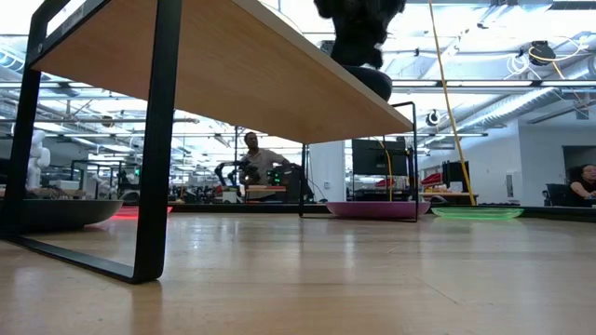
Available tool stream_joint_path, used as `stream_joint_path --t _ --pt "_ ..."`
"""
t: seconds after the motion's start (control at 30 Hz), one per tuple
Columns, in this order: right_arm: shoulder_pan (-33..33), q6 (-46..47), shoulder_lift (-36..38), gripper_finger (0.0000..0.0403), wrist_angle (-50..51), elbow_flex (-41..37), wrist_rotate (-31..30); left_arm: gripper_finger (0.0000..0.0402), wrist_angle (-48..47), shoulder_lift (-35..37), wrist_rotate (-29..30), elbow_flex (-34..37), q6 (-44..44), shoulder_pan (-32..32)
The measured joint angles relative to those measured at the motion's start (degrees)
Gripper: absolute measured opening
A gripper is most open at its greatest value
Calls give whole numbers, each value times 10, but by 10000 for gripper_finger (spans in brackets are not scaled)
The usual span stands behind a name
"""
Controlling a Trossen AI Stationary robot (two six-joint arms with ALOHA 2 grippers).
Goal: Place and stack plates onto a shelf
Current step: Stack the bottom purple plate on top of the black plate on the shelf, then stack the top pink plate on top of the green plate on the shelf
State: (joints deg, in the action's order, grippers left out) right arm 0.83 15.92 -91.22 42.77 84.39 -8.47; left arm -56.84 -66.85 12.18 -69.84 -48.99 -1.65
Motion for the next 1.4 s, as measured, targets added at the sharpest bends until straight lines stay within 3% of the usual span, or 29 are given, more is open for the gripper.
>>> stream_joint_path --t 0.2,0.5,0.93,1.4 --pt "13 -8 26 0 40 -1 -54 95 0 0 1 0 6 0" --pt "34 2 28 0 5 -69 -49 95 0 0 13 0 5 0" --pt "29 4 39 0 6 -77 -34 95 0 0 13 0 -3 0" --pt "28 18 138 0 -74 -78 -32 95 0 0 31 0 6 0"
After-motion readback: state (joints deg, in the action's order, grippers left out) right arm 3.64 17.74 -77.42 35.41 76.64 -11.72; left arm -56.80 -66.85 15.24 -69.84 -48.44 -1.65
